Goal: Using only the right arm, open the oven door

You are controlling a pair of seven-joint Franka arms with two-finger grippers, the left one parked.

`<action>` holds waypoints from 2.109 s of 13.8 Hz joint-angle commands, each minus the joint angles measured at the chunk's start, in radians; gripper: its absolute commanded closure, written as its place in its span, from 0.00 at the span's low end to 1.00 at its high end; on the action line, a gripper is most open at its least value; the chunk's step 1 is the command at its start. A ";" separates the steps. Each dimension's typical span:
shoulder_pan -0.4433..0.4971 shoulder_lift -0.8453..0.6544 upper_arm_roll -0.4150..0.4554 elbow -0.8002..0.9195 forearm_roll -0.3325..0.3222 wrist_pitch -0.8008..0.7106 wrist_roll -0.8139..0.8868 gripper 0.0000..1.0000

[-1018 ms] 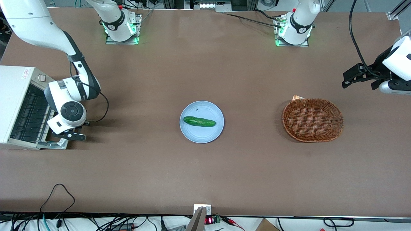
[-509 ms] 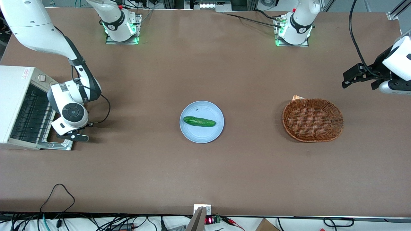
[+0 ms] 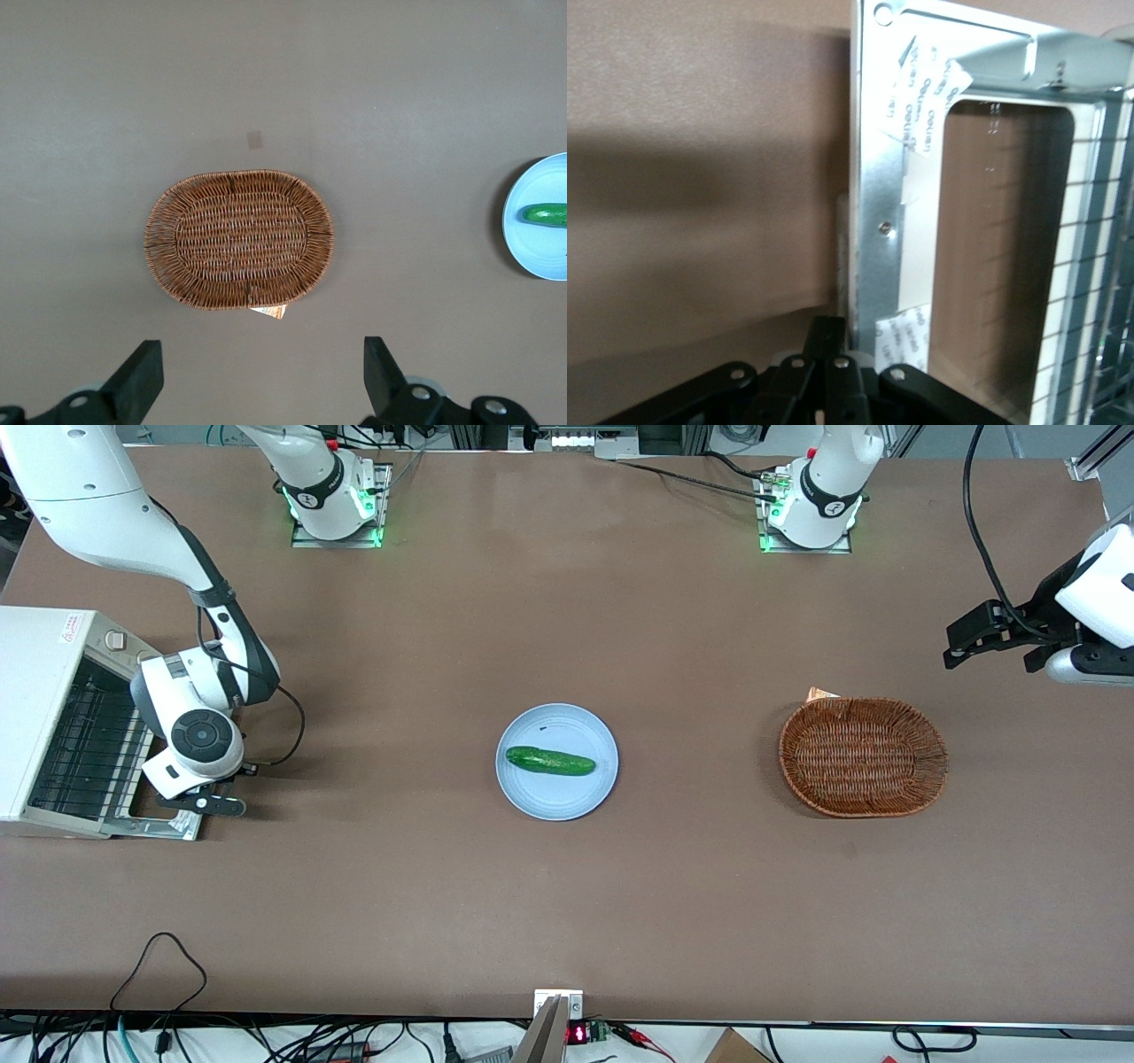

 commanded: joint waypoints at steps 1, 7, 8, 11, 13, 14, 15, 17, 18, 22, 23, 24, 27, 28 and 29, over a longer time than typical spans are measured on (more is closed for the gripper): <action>-0.017 -0.019 0.052 -0.010 0.037 0.007 -0.009 1.00; -0.005 -0.170 0.094 -0.010 0.294 -0.007 -0.129 1.00; 0.008 -0.219 0.094 -0.010 0.382 -0.025 -0.198 1.00; 0.017 -0.344 0.093 -0.010 0.550 -0.122 -0.395 1.00; 0.026 -0.419 0.091 -0.006 0.644 -0.176 -0.426 1.00; 0.035 -0.454 0.089 -0.003 0.668 -0.206 -0.426 1.00; 0.040 -0.490 0.088 0.000 0.681 -0.240 -0.426 1.00; 0.043 -0.542 0.088 0.005 0.734 -0.275 -0.426 1.00; 0.043 -0.556 0.088 0.017 0.763 -0.289 -0.426 1.00; 0.046 -0.565 0.088 0.120 0.759 -0.422 -0.478 1.00; 0.044 -0.565 0.086 0.147 0.764 -0.446 -0.477 1.00; 0.044 -0.564 0.085 0.169 0.765 -0.459 -0.475 1.00; 0.044 -0.565 0.083 0.183 0.765 -0.493 -0.477 0.99; 0.044 -0.564 0.083 0.183 0.765 -0.498 -0.475 0.96; 0.044 -0.564 0.080 0.184 0.765 -0.499 -0.473 0.79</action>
